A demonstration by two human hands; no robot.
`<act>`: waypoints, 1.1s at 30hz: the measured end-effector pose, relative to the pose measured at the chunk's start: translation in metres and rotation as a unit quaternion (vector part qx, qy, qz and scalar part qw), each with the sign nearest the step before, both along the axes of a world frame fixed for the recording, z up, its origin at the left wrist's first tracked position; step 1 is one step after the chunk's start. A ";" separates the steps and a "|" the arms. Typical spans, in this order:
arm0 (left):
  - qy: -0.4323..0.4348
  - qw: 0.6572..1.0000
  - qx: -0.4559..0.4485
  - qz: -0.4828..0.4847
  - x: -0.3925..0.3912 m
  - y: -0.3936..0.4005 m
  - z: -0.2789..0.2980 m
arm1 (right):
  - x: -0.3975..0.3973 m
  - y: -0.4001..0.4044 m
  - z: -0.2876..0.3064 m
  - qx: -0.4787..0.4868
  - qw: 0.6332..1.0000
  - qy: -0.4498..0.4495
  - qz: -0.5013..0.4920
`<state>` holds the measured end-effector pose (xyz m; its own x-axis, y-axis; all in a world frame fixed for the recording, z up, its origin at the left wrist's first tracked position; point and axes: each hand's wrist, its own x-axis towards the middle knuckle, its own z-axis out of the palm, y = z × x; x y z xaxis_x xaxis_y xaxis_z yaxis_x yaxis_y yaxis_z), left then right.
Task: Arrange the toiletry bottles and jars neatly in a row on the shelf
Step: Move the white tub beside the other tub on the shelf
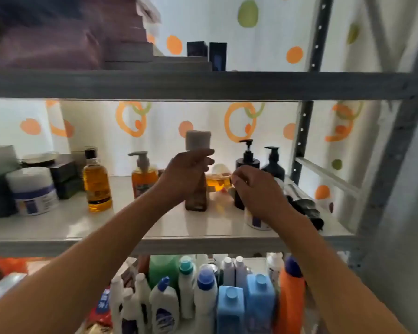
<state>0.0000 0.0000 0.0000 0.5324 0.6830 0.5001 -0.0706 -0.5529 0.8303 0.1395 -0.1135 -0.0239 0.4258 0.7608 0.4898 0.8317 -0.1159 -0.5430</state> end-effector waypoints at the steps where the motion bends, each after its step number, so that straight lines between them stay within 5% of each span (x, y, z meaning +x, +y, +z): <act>1: 0.016 1.000 -0.003 -0.013 0.014 -0.004 -0.003 | 0.013 -0.006 -0.004 0.029 0.999 0.011 -0.019; 7: 0.145 0.985 0.082 -0.035 0.075 -0.025 -0.037 | 0.065 -0.013 -0.018 0.021 0.992 0.010 -0.128; 10: 0.184 0.975 0.123 -0.038 0.085 -0.024 -0.054 | 0.065 -0.017 -0.018 -0.022 0.988 0.121 -0.089; 13: 0.190 0.975 0.106 -0.043 0.085 -0.019 -0.056 | 0.067 -0.019 -0.026 -0.022 0.978 0.198 -0.055; 18: 0.226 0.966 0.072 -0.097 0.073 -0.019 -0.051 | 0.055 -0.014 -0.033 0.011 0.983 0.166 -0.078; 27: 0.082 0.994 0.045 -0.052 -0.012 -0.003 -0.054 | -0.024 0.005 0.020 0.046 0.986 0.160 -0.003; 33: 0.030 0.993 0.031 0.110 -0.110 0.029 -0.056 | -0.126 0.060 0.043 0.053 0.988 0.102 0.101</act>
